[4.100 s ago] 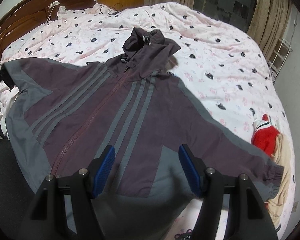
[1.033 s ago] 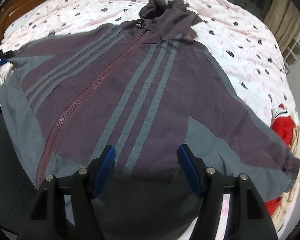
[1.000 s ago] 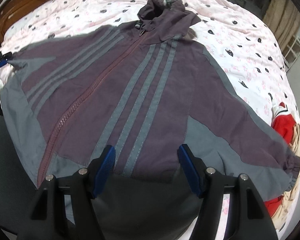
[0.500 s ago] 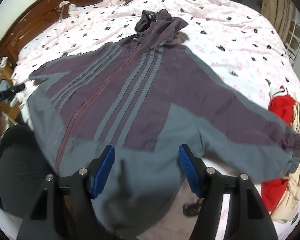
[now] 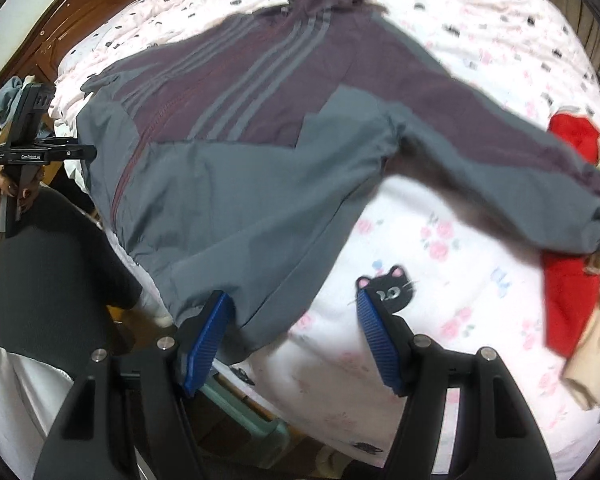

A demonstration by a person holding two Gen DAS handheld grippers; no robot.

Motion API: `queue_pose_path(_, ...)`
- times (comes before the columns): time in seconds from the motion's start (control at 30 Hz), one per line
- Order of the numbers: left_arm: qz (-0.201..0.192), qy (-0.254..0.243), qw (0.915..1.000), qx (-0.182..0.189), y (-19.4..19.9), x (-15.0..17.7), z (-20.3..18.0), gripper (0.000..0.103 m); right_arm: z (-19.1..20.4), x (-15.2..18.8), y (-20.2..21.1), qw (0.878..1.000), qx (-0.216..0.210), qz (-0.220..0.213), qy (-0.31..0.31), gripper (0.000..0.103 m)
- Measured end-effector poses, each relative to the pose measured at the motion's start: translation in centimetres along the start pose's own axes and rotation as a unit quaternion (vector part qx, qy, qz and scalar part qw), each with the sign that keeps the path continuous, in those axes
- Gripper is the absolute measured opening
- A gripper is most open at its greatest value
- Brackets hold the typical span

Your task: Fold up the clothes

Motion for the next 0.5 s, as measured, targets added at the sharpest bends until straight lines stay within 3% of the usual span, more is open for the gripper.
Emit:
queue_pose_path(0.17,0.009,-0.029,0.9995,-0.002,-0.7,0.4,-1.8,0.072,0.8,-0.4,-0.9,0.999,-0.037,-0.001,-0.023,0.070)
queue_pose_path(0.23,0.016,-0.044,0.9989,0.004,-0.9,0.5,-2.7,0.056,1.2,-0.7,-1.0,0.999,-0.045,-0.002,-0.026,0.070)
queue_pose_path(0.27,0.019,-0.052,0.9984,0.006,-1.0,0.6,-3.1,0.040,1.4,-0.8,-1.0,0.998,-0.049,-0.003,-0.027,0.067)
queue_pose_path(0.3,0.022,-0.049,0.9985,0.008,-0.9,0.5,-3.2,0.027,1.6,-0.9,-1.0,0.998,-0.053,-0.003,-0.029,0.061)
queue_pose_path(0.33,0.024,-0.046,0.9986,0.009,-0.9,0.5,-3.3,0.022,1.8,-1.0,-1.0,0.998,-0.057,-0.004,-0.030,0.054)
queue_pose_path(0.4,0.030,-0.041,0.9987,0.013,-0.8,0.5,-3.5,0.010,1.9,-1.2,-1.1,0.998,-0.053,0.005,-0.033,0.023)
queue_pose_path(0.5,0.041,-0.034,0.9986,0.008,-0.2,0.7,-3.5,0.007,1.8,-1.4,-0.6,0.997,-0.061,0.006,-0.048,0.011)
Point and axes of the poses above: each gripper's, at about its wrist camera, not at the fingertips, and y roughly against the way its jaws point, z to its left, x to its underside, the point moved 9 cm from there along -y, roughly the way its jaws point, and after that the axes turned 2 degrees about y, right-handed, at the moved point
